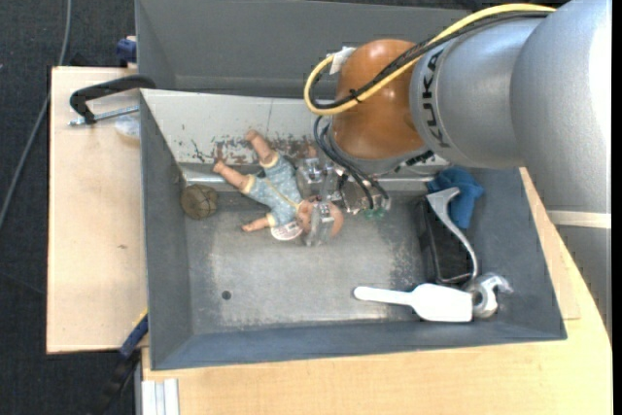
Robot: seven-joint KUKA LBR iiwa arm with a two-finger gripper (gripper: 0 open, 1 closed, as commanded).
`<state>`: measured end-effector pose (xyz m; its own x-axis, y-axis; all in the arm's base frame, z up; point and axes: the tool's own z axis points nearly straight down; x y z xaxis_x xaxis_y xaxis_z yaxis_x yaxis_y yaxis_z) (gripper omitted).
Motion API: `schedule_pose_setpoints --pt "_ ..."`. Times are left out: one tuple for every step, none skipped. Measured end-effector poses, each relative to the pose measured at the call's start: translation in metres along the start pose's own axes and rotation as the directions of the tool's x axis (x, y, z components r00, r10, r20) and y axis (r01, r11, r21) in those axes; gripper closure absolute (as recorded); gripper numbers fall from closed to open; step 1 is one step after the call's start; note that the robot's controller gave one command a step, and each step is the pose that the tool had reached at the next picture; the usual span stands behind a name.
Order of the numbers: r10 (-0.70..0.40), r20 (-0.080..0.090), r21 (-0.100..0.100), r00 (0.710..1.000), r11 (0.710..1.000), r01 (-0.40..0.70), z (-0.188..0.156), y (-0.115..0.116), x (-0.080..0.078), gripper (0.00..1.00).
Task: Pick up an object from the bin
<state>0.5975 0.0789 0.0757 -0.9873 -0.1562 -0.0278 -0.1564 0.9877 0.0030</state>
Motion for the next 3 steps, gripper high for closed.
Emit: schedule_pose_setpoints --pt "0.000 0.000 0.000 1.000 1.000 0.000 0.000 0.000 0.000 1.00" --pt "-0.209 0.023 0.005 0.978 0.978 0.208 -0.001 0.002 0.013 1.00" --pt "-0.209 0.023 0.005 0.978 0.978 0.208 -0.001 0.002 0.013 1.00"
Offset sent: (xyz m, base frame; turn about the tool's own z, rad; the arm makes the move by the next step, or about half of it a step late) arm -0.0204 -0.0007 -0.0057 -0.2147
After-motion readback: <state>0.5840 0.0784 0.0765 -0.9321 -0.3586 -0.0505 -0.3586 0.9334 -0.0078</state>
